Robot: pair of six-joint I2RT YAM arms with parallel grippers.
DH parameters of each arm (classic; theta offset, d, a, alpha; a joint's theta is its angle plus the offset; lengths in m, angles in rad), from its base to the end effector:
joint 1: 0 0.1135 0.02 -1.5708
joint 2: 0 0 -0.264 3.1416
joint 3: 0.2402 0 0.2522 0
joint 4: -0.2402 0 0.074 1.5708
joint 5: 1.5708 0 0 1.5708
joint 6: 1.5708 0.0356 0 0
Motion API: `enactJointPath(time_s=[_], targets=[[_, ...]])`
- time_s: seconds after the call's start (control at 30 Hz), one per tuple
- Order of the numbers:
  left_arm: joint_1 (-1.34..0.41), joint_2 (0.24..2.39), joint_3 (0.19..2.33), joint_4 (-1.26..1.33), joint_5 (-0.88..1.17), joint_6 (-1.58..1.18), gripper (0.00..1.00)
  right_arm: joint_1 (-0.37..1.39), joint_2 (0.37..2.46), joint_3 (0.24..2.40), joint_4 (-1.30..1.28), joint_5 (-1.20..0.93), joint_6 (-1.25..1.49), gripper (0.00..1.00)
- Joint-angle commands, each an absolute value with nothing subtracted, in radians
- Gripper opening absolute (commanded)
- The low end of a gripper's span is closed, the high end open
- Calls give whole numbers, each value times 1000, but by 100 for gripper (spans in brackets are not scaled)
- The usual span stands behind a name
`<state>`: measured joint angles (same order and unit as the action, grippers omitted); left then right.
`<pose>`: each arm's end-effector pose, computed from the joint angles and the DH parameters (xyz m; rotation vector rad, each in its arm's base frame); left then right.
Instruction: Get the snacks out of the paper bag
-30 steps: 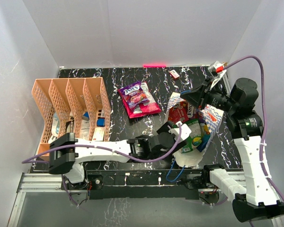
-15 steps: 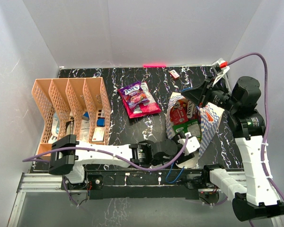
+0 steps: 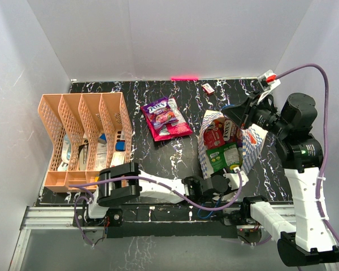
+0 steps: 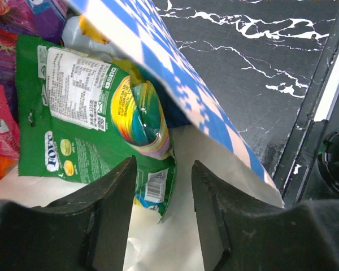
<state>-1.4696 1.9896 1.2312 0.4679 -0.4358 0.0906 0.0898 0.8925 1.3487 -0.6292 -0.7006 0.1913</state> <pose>0.0602 -0.4445 0.1993 1.0817 1.5259 -0.5591 0.1449 0.0361 0.4634 -0.4335 1.7180 0.8122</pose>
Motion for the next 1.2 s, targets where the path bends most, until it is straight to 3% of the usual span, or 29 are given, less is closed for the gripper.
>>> enactJointPath(time_s=[0.0, 0.2, 0.33, 0.67, 0.73, 0.8, 1.17], targets=[[-1453, 2016, 1286, 551, -461, 115, 47, 95, 870, 1418, -569, -704, 184, 8], [-1426, 2058, 1279, 590, -480, 128, 65, 95, 870, 1432, -574, -704, 184, 8], [-1410, 2099, 1290, 621, -507, 171, 66, 95, 870, 1435, -574, -707, 190, 8], [-1376, 2041, 1244, 628, -470, 221, 24, 95, 855, 1465, -617, -670, 160, 8], [-1375, 1987, 1227, 600, -434, 200, 8, 95, 846, 1465, -631, -647, 138, 8], [-1375, 1935, 1205, 571, -408, 179, 0, 95, 835, 1465, -643, -619, 114, 8], [-1380, 1514, 1125, 294, -110, 134, 0, 95, 751, 1404, -616, -454, 69, 8]])
